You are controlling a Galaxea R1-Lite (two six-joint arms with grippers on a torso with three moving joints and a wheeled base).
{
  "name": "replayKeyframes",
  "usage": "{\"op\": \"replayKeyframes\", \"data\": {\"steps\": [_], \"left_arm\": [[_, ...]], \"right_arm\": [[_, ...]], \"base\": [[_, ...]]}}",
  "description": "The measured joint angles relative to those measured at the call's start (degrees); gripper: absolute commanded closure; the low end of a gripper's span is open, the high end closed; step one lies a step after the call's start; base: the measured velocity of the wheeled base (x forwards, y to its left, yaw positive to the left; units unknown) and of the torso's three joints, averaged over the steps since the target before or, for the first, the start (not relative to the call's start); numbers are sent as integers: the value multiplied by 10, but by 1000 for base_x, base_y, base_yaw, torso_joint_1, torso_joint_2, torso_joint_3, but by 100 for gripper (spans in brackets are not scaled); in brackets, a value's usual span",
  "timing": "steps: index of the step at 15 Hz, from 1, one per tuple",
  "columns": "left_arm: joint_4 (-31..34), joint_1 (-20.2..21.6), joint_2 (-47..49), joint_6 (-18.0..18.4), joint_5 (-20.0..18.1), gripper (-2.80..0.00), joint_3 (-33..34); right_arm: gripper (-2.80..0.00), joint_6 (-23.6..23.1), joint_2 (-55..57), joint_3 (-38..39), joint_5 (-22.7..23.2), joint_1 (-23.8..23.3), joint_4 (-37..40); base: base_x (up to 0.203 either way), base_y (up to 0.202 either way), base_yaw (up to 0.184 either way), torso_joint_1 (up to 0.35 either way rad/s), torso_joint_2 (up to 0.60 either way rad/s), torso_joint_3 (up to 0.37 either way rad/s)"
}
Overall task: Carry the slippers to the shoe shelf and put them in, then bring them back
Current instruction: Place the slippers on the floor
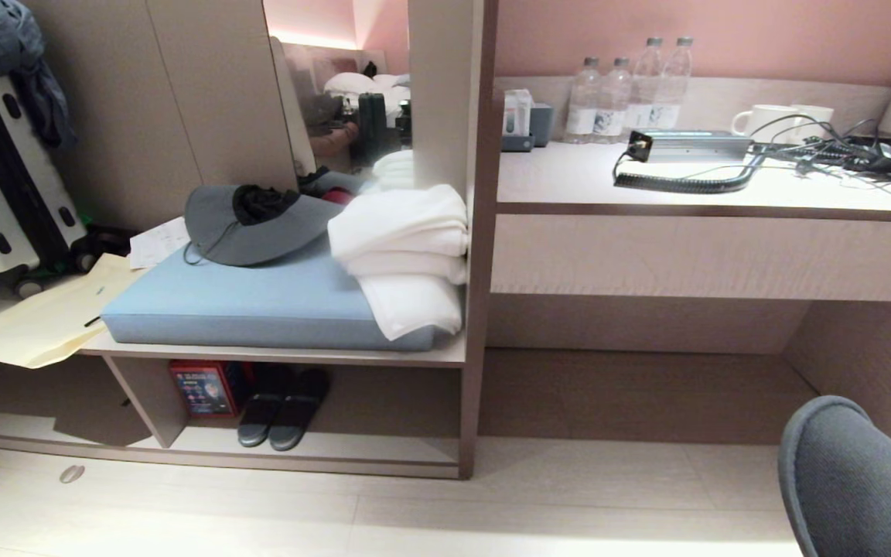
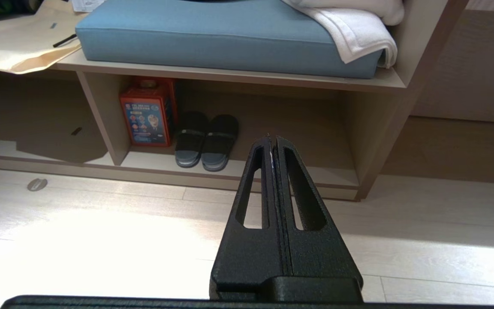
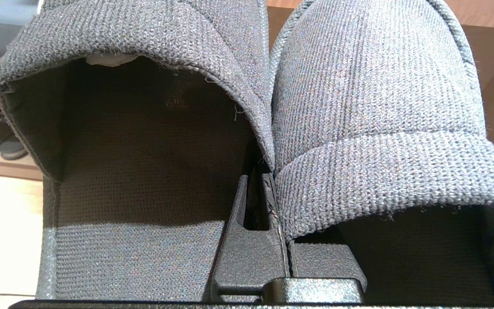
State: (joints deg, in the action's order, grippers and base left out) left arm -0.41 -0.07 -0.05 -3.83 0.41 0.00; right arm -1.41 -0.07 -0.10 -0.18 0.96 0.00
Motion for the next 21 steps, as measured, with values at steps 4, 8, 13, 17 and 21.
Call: {"op": "replayKeyframes", "data": {"steps": [4,8,13,17,21], "left_arm": [[1,0,0,0,0,0,0],[1,0,0,0,0,0,0],[1,0,0,0,0,0,0],[1,0,0,0,0,0,0],[1,0,0,0,0,0,0]], "right_arm": [[0,0,0,0,0,0,0],[0,0,0,0,0,0,0],[0,0,0,0,0,0,0],[0,0,0,0,0,0,0],[0,0,0,0,0,0,0]], "base": [[0,0,0,2,3,-156],[0,0,0,4,3,-197],[0,0,0,2,3,-202],[0,0,0,5,3,-197],[0,0,0,5,3,-199]]}}
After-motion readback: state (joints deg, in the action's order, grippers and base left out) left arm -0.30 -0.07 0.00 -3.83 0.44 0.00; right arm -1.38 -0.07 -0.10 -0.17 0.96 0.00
